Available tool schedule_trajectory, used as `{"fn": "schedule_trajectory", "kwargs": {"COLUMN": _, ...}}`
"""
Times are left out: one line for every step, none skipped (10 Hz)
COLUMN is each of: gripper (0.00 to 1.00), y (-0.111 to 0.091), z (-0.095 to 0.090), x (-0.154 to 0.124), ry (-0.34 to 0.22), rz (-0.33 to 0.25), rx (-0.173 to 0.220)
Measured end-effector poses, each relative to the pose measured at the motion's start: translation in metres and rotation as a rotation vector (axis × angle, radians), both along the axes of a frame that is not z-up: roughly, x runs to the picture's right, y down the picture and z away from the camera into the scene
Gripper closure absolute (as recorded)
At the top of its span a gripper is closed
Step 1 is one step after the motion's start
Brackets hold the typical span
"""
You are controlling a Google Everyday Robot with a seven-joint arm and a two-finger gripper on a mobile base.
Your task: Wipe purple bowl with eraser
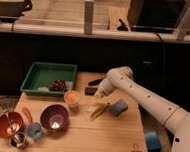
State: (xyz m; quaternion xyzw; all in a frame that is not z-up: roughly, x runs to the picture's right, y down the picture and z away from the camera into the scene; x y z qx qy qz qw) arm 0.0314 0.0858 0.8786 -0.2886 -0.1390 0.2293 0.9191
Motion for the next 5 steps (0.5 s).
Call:
{"fn": "schedule_trajectory", "kwargs": {"gripper": 0.73, "y": -0.002, "z": 0.006, "x": 0.001, "ry": 0.006, "rz": 0.012, "rx": -0.007}}
{"fn": "schedule_trajectory", "kwargs": {"gripper": 0.63, "y": -0.001, "z": 0.016, "x": 0.002, "ry": 0.004, "rz": 0.025, "rx": -0.012}}
{"fn": "schedule_trajectory", "kwargs": {"gripper": 0.51, "y": 0.003, "z": 0.027, "x": 0.004, "ry": -0.006, "rz": 0.029, "rx": -0.005}}
{"fn": "schedule_trajectory", "kwargs": {"gripper": 0.43, "y": 0.003, "z": 0.034, "x": 0.007, "ry": -0.02, "rz": 0.033, "rx": 0.004}}
{"fn": "schedule_trajectory", "kwargs": {"gripper": 0.31, "y": -0.006, "z": 0.042, "x": 0.013, "ry": -0.043, "rz": 0.027, "rx": 0.03}}
